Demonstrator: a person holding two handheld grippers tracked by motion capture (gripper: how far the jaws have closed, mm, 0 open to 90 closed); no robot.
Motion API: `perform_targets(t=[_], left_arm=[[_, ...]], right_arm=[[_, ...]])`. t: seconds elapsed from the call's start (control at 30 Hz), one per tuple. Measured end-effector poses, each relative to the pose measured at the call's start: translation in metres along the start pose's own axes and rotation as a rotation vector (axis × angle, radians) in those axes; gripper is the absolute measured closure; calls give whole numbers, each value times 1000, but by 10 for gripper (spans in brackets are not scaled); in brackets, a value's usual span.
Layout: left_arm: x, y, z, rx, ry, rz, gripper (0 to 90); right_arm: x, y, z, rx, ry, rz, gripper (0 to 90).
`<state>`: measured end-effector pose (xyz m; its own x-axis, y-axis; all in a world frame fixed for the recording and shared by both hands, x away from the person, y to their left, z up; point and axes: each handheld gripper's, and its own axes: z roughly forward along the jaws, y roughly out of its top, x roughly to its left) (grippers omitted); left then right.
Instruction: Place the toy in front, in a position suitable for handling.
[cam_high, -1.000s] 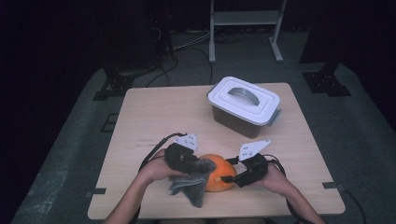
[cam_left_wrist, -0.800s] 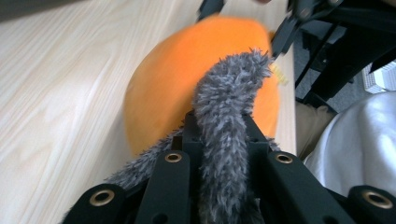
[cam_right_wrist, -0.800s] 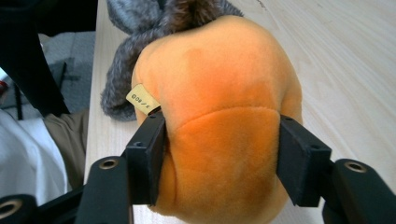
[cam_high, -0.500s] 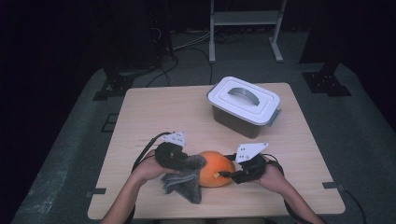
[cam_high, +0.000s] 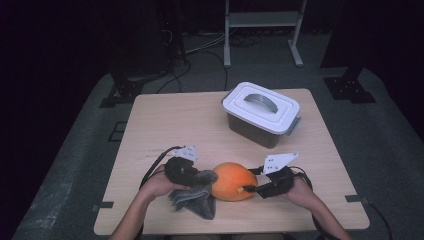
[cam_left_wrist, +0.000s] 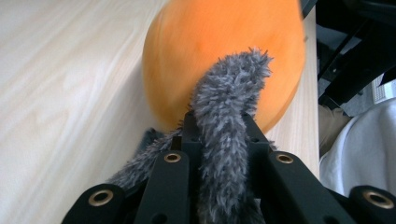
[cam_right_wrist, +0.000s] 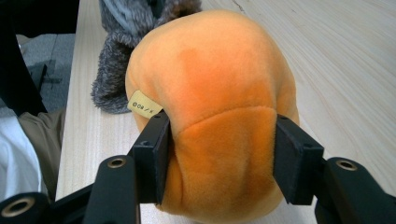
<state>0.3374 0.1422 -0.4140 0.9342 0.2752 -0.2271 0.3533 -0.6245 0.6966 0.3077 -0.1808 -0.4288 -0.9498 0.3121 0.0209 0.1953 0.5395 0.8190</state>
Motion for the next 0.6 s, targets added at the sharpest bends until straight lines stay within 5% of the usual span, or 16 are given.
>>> perform_targets(t=[0.27,0.5,0.6], left_arm=[[1,5,-4,-43,-12,-5,768],[-13,36,-7,-108,-41,72,767],[-18,42,2,-58,-38,93,766]], right_arm=[[4,5,5,2,-1,-9,427],[10,6,7,7,-9,-33,387],[12,9,7,27,1,-34,281]])
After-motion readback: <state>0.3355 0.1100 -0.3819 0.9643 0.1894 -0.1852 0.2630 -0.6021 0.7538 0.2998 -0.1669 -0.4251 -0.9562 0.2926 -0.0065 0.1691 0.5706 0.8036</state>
